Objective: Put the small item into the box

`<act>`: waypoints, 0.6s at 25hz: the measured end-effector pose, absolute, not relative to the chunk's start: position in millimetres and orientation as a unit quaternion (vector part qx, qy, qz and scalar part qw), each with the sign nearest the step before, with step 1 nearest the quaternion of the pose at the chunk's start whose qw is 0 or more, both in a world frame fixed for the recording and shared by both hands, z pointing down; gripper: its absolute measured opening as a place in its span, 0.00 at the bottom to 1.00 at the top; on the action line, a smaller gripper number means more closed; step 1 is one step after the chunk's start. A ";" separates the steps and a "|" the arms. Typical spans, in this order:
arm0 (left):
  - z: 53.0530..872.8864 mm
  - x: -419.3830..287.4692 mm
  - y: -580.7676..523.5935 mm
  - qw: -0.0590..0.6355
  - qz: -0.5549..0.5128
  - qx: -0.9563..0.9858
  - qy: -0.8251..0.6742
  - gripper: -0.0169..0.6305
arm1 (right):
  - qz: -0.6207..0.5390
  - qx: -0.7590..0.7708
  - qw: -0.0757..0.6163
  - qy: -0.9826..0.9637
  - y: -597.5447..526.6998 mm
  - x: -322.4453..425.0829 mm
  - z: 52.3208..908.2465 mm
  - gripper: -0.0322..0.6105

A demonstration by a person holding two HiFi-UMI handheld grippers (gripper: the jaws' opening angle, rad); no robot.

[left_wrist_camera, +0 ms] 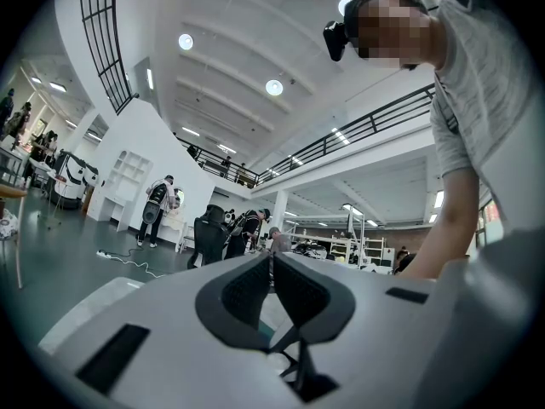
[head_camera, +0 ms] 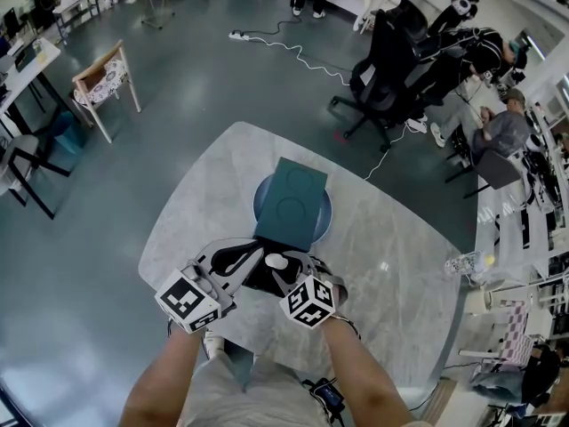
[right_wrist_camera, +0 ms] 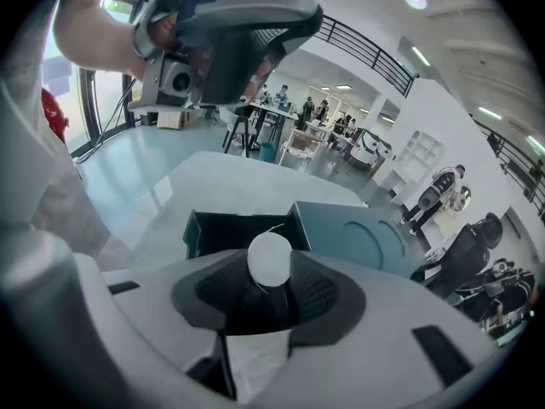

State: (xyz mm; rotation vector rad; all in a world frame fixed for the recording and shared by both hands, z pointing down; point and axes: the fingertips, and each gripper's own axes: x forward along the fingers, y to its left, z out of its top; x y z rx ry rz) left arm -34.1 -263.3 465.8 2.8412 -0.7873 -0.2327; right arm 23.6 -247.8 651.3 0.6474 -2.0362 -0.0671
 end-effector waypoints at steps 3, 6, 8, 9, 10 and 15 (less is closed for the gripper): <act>466.4 -35.2 -262.0 0.092 -0.078 0.956 -0.266 0.06 | -0.041 0.256 0.499 -0.827 -244.8 24.4 657.2 0.31; 467.7 -35.7 -261.6 0.092 -0.078 0.956 -0.266 0.06 | -0.050 0.250 0.512 -0.820 -243.9 25.5 662.2 0.31; 467.4 -36.6 -262.4 0.093 -0.078 0.956 -0.266 0.06 | -0.053 0.247 0.519 -0.816 -244.5 25.6 664.3 0.31; 467.2 -37.3 -262.6 0.093 -0.078 0.956 -0.266 0.06 | -0.054 0.245 0.522 -0.815 -244.7 25.2 665.4 0.31; 467.1 -37.9 -262.7 0.093 -0.079 0.956 -0.266 0.06 | -0.056 0.244 0.525 -0.813 -244.7 24.9 666.6 0.31; 468.3 -38.6 -262.5 0.094 -0.079 0.956 -0.267 0.06 | -0.063 0.237 0.539 -0.806 -244.5 25.8 672.8 0.31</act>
